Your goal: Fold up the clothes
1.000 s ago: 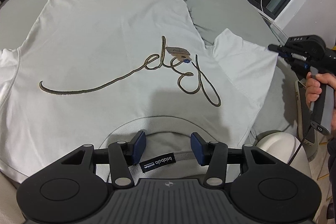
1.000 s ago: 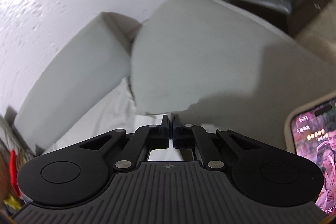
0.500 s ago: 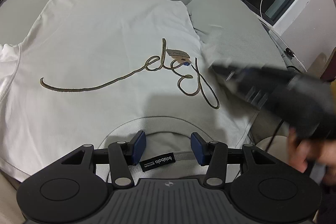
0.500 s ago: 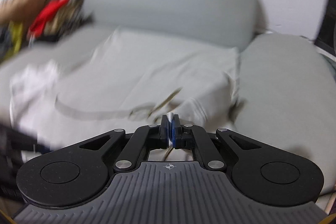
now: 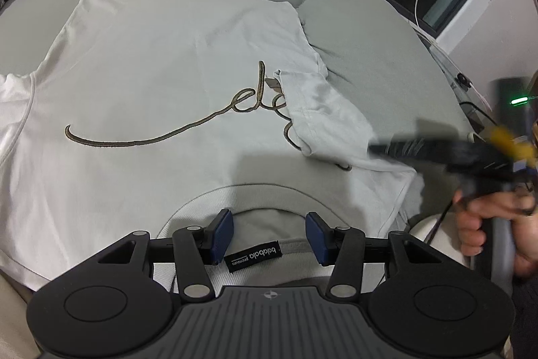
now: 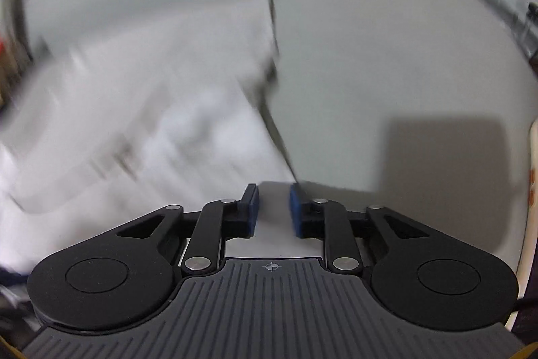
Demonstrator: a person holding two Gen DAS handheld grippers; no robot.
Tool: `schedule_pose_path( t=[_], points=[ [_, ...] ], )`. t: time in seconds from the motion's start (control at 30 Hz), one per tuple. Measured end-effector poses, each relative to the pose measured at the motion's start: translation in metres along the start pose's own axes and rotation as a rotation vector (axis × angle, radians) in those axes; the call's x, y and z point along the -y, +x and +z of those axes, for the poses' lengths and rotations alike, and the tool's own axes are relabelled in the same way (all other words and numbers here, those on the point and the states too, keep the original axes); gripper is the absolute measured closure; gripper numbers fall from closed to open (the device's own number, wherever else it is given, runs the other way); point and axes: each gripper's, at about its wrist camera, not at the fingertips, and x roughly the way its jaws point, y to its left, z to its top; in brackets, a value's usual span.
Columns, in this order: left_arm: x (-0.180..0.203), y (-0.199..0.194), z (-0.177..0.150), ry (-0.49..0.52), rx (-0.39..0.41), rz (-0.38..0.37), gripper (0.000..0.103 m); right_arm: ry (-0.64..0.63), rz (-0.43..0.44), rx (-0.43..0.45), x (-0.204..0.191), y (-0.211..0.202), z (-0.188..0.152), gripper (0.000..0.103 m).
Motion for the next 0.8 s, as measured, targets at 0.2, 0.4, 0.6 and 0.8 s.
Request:
schedule_pose_path(
  t=[0.2,0.4,0.6,0.8],
  points=[
    [0.005,-0.002,-0.005,0.057,0.001,0.023,0.056,-0.027,-0.091,-0.042,-0.011,-0.018,0.002,0.097],
    [0.008,-0.007,-0.011,0.053,0.010,0.028,0.056,0.031,0.241,0.091,-0.029,-0.036,0.000,0.088],
    [0.008,-0.016,-0.016,0.080,-0.005,0.050,0.056,-0.087,0.207,-0.033,-0.060,-0.036,-0.021,0.083],
    [-0.037,-0.068,-0.013,-0.158,0.111,-0.029,0.056,0.053,0.343,-0.003,-0.041,-0.084,-0.035,0.048]
  ],
)
